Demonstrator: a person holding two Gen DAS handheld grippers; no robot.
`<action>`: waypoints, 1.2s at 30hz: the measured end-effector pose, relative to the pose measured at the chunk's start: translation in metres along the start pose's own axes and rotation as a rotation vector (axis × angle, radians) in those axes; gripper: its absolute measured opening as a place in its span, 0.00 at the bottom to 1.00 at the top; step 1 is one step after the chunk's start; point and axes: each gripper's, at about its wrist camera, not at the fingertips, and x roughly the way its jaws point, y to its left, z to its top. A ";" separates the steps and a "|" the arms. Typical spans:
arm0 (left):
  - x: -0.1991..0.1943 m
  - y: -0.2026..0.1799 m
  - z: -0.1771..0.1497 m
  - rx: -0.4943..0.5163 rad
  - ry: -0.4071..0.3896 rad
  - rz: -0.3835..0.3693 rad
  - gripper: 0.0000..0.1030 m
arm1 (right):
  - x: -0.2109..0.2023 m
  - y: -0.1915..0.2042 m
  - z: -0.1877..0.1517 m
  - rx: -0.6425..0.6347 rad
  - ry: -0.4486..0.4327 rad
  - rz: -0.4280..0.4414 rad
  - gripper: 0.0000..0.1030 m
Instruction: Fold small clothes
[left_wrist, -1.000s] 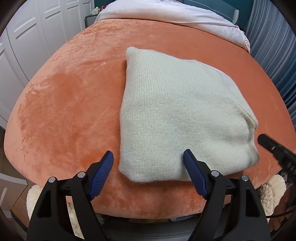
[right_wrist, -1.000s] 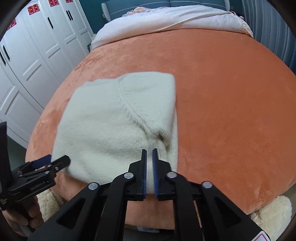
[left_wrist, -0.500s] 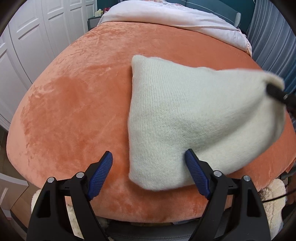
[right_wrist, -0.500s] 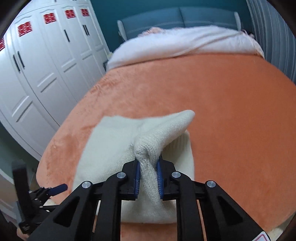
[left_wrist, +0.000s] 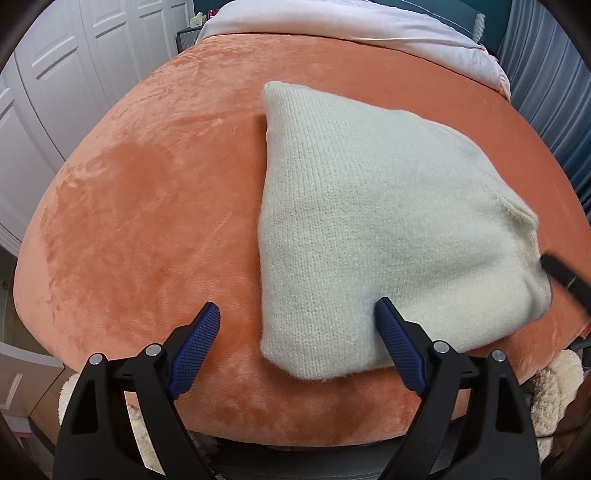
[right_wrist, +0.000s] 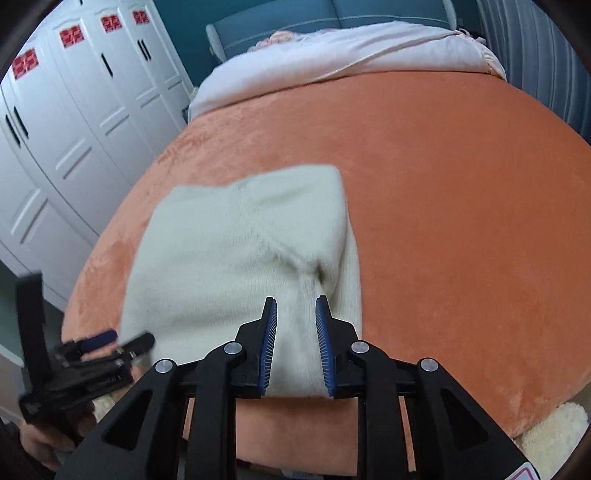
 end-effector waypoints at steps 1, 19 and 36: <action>0.000 -0.001 0.000 -0.002 0.004 0.003 0.81 | 0.017 0.000 -0.008 -0.029 0.058 -0.043 0.20; -0.041 -0.031 -0.030 0.043 -0.097 0.052 0.81 | -0.058 0.001 -0.053 -0.012 -0.057 -0.181 0.55; -0.045 -0.045 -0.088 0.060 -0.177 0.083 0.82 | -0.057 -0.002 -0.119 0.021 -0.045 -0.235 0.66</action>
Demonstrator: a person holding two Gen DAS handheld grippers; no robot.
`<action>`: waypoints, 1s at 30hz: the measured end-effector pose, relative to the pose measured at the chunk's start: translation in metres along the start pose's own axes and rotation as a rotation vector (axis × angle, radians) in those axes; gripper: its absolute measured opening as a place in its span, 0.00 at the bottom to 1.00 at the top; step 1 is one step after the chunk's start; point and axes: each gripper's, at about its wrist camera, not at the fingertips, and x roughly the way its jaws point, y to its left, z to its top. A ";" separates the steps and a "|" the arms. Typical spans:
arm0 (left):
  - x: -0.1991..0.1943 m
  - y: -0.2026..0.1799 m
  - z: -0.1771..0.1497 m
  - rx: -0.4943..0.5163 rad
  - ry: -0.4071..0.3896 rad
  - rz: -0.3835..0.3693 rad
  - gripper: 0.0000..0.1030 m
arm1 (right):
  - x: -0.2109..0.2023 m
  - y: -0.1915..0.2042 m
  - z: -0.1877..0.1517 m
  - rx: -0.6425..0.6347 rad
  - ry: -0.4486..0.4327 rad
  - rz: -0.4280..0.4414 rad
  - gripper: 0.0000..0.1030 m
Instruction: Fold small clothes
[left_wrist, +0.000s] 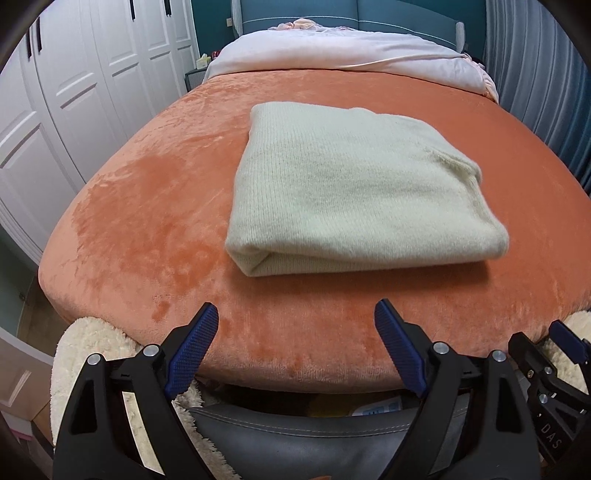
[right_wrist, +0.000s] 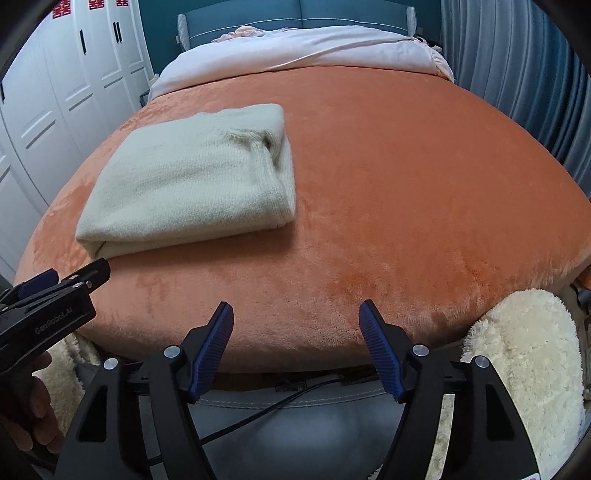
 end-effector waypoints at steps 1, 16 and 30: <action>0.000 0.000 -0.003 0.002 -0.006 0.002 0.82 | 0.000 0.001 -0.002 -0.007 -0.003 -0.001 0.66; 0.006 0.008 -0.019 -0.074 -0.033 -0.006 0.82 | 0.002 0.008 -0.012 -0.026 -0.020 -0.033 0.70; -0.005 -0.012 -0.022 0.016 -0.083 -0.006 0.82 | -0.001 0.015 -0.015 -0.050 -0.021 -0.038 0.72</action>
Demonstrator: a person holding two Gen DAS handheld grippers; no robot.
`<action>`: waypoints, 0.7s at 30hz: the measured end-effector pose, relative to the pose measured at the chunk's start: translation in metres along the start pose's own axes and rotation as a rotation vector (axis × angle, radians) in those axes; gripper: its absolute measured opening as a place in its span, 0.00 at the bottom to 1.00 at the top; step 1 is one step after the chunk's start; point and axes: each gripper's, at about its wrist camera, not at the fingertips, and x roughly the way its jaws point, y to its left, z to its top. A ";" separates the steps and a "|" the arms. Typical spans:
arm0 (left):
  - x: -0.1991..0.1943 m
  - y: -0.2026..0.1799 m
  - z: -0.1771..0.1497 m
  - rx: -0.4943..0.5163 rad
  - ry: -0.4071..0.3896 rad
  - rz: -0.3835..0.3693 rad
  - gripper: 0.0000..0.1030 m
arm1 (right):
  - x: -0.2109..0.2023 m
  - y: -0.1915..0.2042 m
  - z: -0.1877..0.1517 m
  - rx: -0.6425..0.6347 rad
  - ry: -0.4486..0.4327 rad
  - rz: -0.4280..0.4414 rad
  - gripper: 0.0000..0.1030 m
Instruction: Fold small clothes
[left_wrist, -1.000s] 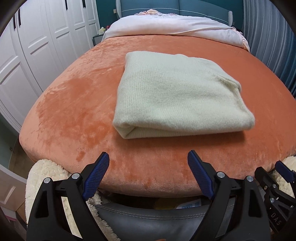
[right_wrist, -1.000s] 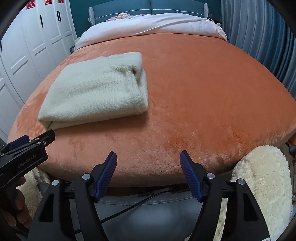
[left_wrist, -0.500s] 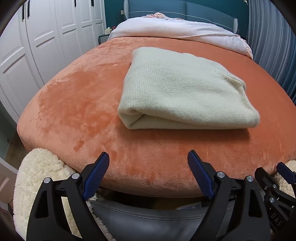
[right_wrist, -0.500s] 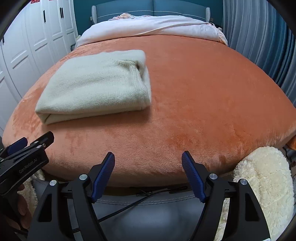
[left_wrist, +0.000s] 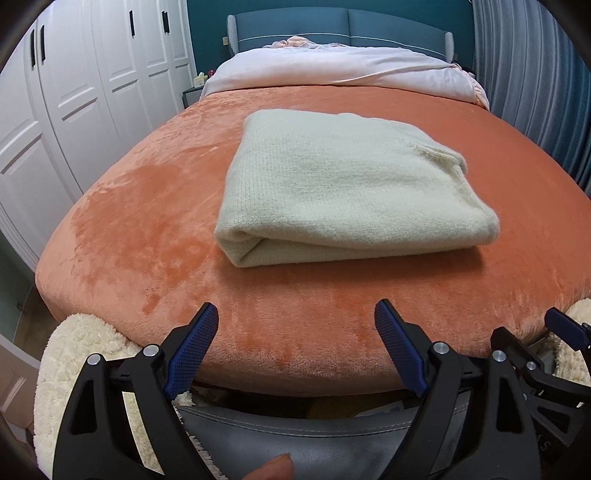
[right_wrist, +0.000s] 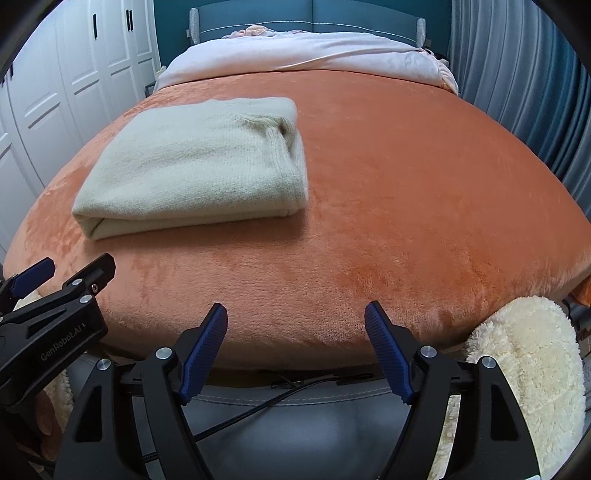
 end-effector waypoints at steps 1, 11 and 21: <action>0.000 -0.001 0.000 0.006 -0.002 0.001 0.82 | 0.000 0.000 0.000 0.002 -0.002 0.002 0.72; -0.003 -0.013 -0.002 0.055 -0.011 0.000 0.82 | -0.002 0.003 -0.001 -0.002 -0.008 0.003 0.72; -0.004 -0.014 -0.003 0.045 -0.009 0.000 0.83 | -0.002 0.001 -0.001 0.005 -0.009 0.005 0.72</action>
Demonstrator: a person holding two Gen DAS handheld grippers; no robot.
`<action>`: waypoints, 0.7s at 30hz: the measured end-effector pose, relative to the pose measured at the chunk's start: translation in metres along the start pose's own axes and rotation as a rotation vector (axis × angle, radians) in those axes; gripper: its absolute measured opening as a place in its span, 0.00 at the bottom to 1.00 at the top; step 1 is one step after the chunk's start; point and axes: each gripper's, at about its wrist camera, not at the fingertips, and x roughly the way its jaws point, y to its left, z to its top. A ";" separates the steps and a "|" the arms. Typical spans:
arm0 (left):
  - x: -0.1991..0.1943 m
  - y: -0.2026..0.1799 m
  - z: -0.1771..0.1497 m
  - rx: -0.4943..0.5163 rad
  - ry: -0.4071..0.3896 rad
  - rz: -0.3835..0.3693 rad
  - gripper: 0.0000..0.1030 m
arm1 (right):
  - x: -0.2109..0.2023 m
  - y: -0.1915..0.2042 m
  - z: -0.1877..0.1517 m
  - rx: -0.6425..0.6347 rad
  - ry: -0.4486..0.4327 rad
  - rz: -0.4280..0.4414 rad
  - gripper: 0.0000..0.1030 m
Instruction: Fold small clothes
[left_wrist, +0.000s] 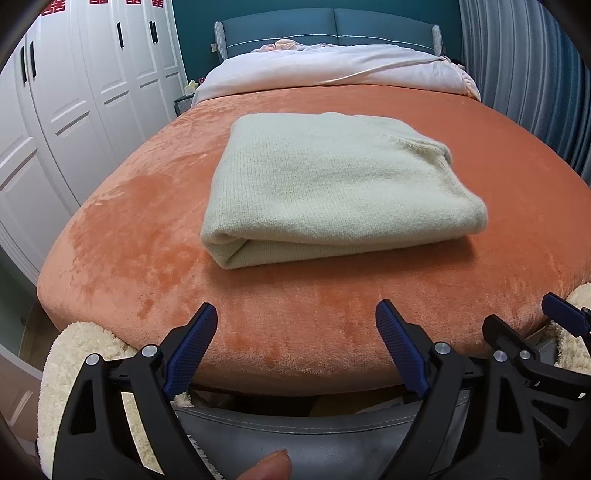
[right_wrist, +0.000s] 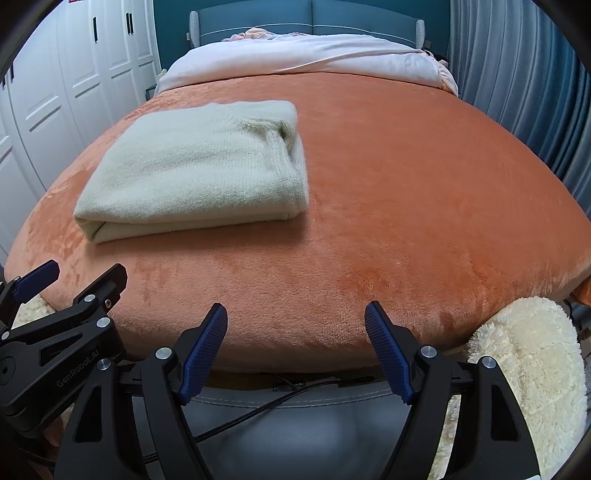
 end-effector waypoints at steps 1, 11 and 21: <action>0.000 0.000 0.000 -0.001 0.000 0.000 0.83 | 0.000 0.000 0.000 0.000 -0.001 0.000 0.72; 0.001 0.001 -0.001 -0.003 0.005 0.003 0.83 | -0.002 0.005 -0.002 -0.004 -0.003 -0.007 0.72; 0.001 0.002 -0.002 -0.002 0.004 0.007 0.83 | -0.002 0.007 -0.003 -0.004 -0.002 -0.007 0.72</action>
